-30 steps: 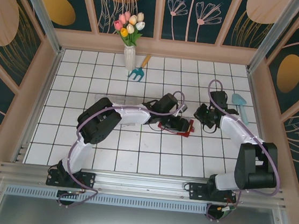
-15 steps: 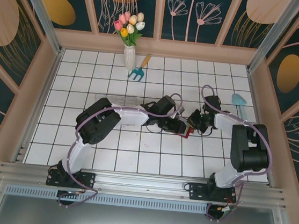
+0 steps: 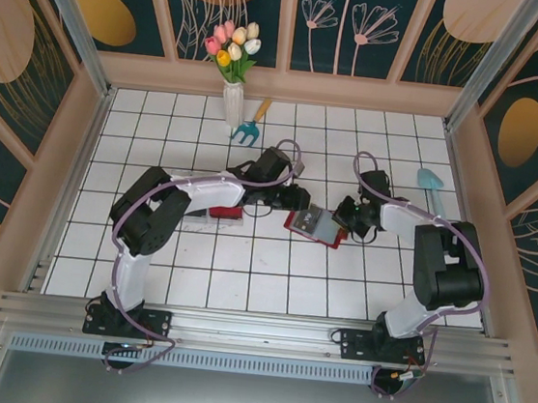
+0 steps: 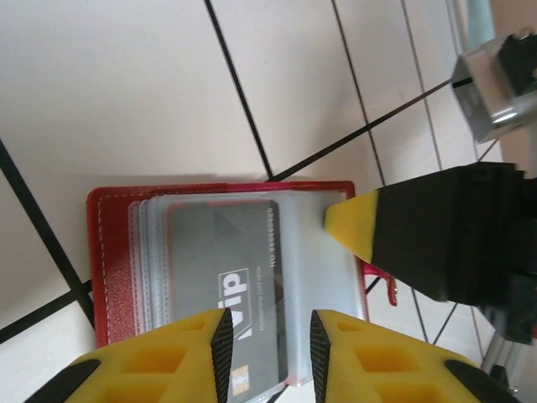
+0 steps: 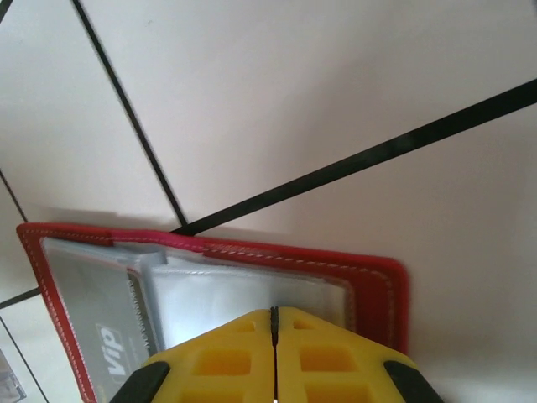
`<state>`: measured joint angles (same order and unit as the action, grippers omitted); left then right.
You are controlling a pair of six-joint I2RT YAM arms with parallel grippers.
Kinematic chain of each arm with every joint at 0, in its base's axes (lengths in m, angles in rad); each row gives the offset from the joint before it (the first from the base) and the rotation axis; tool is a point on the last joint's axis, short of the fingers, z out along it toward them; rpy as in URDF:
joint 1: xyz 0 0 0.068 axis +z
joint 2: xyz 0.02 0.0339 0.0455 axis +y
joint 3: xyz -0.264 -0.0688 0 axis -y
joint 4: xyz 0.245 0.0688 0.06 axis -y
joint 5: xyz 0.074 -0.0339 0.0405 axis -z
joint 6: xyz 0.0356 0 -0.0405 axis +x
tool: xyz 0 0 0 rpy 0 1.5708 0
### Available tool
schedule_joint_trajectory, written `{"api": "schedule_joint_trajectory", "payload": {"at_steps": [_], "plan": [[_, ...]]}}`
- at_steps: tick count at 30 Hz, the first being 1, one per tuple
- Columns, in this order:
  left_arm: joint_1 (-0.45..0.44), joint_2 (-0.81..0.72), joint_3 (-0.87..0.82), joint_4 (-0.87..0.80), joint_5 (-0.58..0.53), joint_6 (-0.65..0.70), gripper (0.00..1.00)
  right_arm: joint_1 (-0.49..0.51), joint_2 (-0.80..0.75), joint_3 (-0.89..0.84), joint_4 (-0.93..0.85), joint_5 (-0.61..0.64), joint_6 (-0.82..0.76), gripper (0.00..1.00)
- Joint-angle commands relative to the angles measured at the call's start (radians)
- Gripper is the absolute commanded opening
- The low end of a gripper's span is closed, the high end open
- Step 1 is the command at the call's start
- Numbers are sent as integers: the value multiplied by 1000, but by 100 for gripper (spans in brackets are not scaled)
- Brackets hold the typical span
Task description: Take the credit cards out of the card holder
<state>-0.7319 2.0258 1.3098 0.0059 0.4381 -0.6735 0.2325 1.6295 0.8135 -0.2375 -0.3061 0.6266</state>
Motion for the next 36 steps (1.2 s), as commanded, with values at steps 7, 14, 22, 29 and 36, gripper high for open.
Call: {"api": "schedule_joint_trajectory", "payload": {"at_steps": [7, 14, 22, 29, 36], "plan": [[-5, 58, -48, -10, -6, 16, 31, 55, -70, 45, -33, -1, 30, 11], [-6, 70, -66, -5, 1, 11, 29, 59, -49, 5, 71, -139, 88, 14], [-5, 74, -69, -5, 4, 0, 29, 62, 2, -39, 134, -195, 78, 16], [-4, 81, -44, -34, -9, -5, 29, 55, 21, -103, 212, -247, 70, 17], [-6, 94, -30, -44, -1, -15, 29, 40, 24, -147, 274, -280, 61, 18]]}}
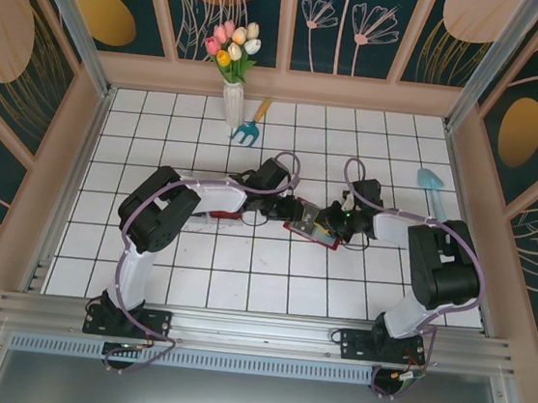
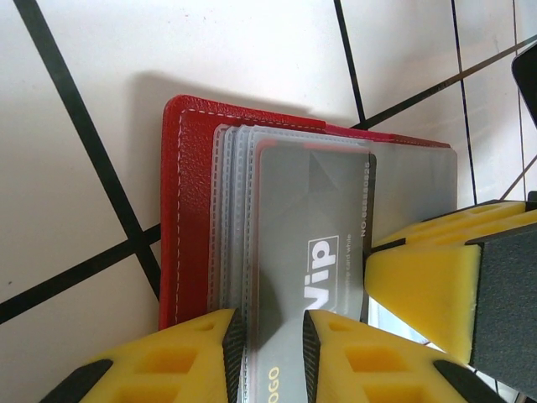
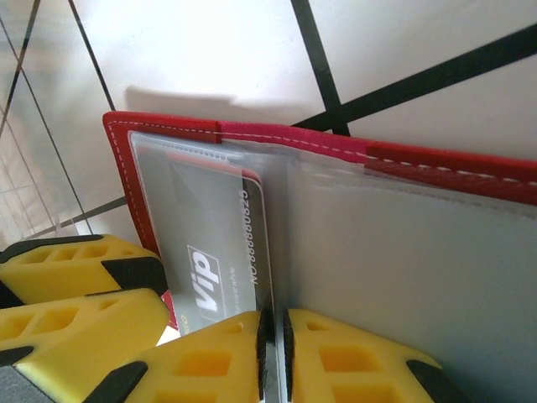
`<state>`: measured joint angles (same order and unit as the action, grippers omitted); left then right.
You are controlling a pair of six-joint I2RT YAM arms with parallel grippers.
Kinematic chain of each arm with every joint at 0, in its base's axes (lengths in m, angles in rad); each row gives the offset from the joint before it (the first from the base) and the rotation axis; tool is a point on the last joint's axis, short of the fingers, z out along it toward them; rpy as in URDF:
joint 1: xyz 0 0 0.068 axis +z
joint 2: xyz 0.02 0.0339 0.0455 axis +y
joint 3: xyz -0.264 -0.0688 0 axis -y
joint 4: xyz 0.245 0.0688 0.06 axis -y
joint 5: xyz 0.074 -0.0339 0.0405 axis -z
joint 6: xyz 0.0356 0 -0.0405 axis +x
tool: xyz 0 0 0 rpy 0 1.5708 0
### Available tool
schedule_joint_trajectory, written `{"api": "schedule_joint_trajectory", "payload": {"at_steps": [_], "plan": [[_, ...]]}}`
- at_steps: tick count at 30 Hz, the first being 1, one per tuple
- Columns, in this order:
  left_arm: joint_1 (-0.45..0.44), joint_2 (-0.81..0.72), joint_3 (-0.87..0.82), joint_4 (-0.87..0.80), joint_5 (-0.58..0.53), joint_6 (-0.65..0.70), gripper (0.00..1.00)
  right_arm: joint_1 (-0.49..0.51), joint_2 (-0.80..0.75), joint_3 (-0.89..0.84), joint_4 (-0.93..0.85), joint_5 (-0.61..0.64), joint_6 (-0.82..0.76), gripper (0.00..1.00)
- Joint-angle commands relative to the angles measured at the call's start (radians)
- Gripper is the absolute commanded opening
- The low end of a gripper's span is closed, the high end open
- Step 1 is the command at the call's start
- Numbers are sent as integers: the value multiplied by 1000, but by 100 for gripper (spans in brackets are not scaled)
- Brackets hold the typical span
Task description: Take the credit cards out of the card holder
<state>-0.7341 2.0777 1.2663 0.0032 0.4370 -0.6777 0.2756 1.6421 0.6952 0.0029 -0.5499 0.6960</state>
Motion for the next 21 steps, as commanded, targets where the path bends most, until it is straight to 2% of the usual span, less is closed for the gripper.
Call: {"api": "schedule_joint_trajectory", "payload": {"at_steps": [1, 12, 16, 18, 21], "plan": [[-3, 44, 15, -43, 3, -11, 29, -6, 16, -33, 41, -40, -9, 18], [-3, 67, 31, -68, 17, -22, 27, -28, 23, -78, 135, -103, -2, 17], [-2, 69, 34, -75, 16, -23, 27, -39, 14, -89, 143, -111, -1, 10], [-2, 71, 36, -78, 19, -25, 27, -45, 13, -96, 151, -117, -2, 3], [-3, 71, 40, -87, 13, -29, 26, -53, 9, -105, 164, -125, 2, 0]]}}
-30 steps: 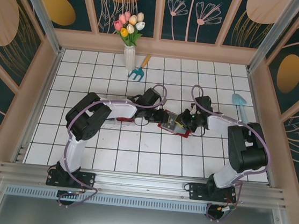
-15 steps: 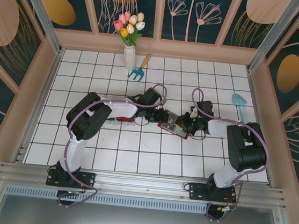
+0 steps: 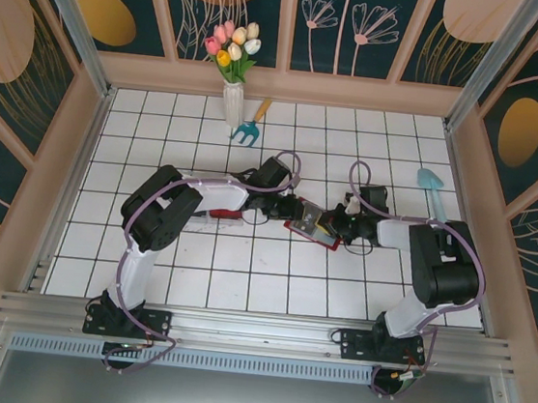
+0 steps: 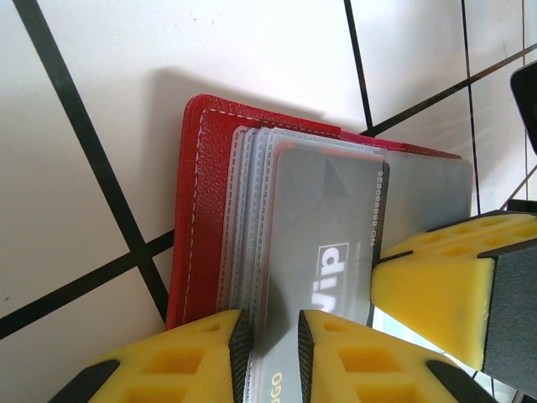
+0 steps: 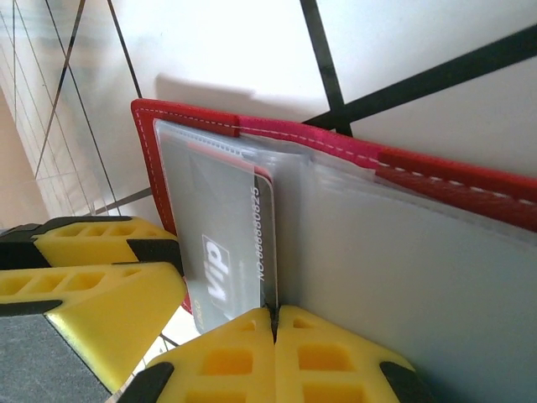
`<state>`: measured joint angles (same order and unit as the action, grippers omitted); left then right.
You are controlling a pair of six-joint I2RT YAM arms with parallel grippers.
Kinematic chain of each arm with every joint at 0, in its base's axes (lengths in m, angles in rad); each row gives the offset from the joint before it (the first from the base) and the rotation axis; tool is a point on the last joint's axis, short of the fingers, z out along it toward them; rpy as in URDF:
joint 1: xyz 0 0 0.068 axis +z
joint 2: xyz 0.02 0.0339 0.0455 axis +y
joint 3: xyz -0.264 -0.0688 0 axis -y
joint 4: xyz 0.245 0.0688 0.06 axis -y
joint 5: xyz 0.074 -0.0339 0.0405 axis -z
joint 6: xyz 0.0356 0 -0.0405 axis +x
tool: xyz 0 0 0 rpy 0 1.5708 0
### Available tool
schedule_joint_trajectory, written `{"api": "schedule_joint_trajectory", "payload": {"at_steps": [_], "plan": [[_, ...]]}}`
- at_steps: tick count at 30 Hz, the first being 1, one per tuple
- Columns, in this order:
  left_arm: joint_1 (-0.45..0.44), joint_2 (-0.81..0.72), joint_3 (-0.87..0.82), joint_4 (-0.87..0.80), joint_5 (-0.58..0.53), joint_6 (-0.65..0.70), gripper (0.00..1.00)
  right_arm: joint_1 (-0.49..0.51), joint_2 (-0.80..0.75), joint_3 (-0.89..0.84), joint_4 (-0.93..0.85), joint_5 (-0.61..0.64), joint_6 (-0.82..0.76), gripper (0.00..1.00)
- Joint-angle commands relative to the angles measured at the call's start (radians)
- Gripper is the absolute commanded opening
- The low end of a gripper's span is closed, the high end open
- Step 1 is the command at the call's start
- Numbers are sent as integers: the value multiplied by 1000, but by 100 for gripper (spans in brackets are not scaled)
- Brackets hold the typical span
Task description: Take the credit cards out of the card holder
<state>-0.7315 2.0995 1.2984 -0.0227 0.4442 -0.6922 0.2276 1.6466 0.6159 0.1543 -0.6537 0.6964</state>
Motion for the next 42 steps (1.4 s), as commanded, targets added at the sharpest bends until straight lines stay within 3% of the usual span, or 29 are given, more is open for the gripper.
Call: {"api": "schedule_joint_trajectory", "payload": {"at_steps": [1, 8, 20, 22, 25, 39, 42], "plan": [[-6, 50, 9, -66, 2, -16, 26, -6, 0, -28, 13, -20, 2, 0], [0, 63, 23, -118, -62, -30, 22, -46, -45, -61, -10, -25, -21, 0], [1, 72, 27, -125, -59, -32, 21, -62, -56, -69, -36, -20, -43, 0], [1, 73, 30, -126, -55, -30, 21, -62, -47, -65, -32, -19, -41, 18], [1, 77, 35, -127, -42, -26, 21, -55, -34, -64, -5, -32, -36, 23], [2, 89, 42, -139, -31, -19, 18, -39, 14, -53, 101, -77, -3, 16], [2, 89, 46, -143, -38, -19, 17, -39, 16, -52, 95, -72, -5, 2]]}}
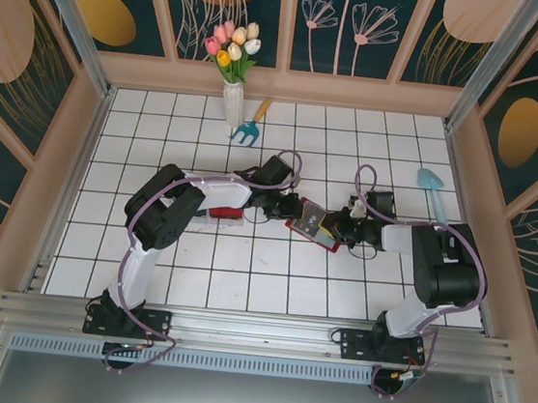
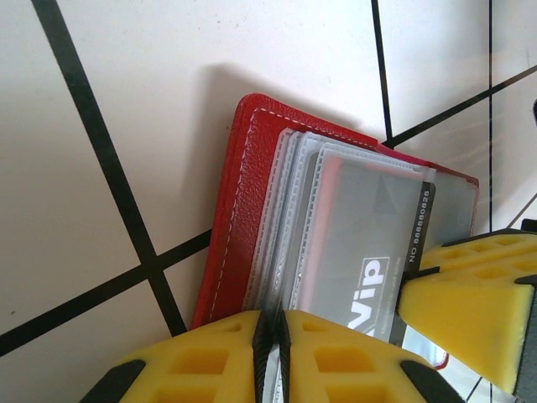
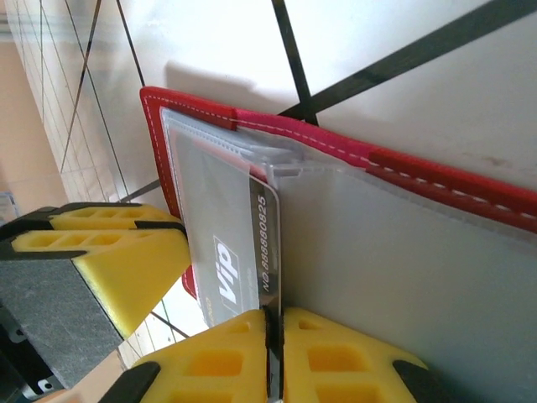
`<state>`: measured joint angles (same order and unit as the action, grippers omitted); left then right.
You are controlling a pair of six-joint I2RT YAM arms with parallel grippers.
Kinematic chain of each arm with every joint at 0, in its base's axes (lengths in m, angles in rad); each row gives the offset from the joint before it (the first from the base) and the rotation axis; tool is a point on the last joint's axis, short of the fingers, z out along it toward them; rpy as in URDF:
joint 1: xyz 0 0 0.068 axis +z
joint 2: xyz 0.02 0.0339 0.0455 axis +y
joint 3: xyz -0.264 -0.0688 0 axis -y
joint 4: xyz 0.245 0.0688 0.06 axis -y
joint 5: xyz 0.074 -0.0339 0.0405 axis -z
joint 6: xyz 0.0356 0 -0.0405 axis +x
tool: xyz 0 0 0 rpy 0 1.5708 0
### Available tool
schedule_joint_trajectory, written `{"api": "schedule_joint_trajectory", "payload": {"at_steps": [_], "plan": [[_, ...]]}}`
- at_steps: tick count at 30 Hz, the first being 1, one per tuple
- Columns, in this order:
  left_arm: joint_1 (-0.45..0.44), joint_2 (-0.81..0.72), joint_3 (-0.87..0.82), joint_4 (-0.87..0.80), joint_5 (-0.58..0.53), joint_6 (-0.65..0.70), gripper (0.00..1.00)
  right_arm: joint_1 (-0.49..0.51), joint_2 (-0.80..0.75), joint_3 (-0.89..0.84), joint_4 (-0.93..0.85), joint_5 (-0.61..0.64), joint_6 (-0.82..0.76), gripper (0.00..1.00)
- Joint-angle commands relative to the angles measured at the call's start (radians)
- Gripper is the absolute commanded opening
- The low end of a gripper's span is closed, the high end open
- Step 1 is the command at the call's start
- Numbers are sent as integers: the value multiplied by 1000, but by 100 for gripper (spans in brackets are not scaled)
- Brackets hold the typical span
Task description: Take the credit cards out of the card holder
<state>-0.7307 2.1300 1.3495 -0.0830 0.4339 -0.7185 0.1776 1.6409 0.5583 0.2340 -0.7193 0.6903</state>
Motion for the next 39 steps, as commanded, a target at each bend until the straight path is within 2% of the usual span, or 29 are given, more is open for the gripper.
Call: {"api": "schedule_joint_trajectory", "payload": {"at_steps": [1, 7, 20, 25, 26, 30, 32, 34, 35, 39], "plan": [[1, 59, -4, -85, -29, 7, 17, 10, 19, 5, 10, -3, -2, 0], [1, 63, 2, -107, -57, -2, 15, -14, -60, -23, -68, 42, -22, 0], [2, 57, 18, -111, -64, -9, 16, -37, -381, -16, -391, 213, -70, 0], [6, 24, 47, -115, -68, -11, 28, -38, -468, 29, -491, 240, -99, 0], [7, 10, 56, -116, -74, -15, 35, -38, -478, 38, -502, 238, -102, 0], [17, -59, 84, -116, -86, -20, 41, -38, -503, 69, -512, 219, -110, 0], [27, -112, 84, -101, -88, -25, 51, -38, -514, 85, -496, 190, -110, 0], [43, -166, 66, -69, -69, -36, 56, -38, -520, 104, -473, 152, -110, 0], [53, -200, 49, -43, -54, -46, 64, -38, -520, 116, -460, 130, -109, 0], [102, -328, -32, 88, 29, -79, 61, -38, -498, 182, -398, 38, -102, 0]]}}
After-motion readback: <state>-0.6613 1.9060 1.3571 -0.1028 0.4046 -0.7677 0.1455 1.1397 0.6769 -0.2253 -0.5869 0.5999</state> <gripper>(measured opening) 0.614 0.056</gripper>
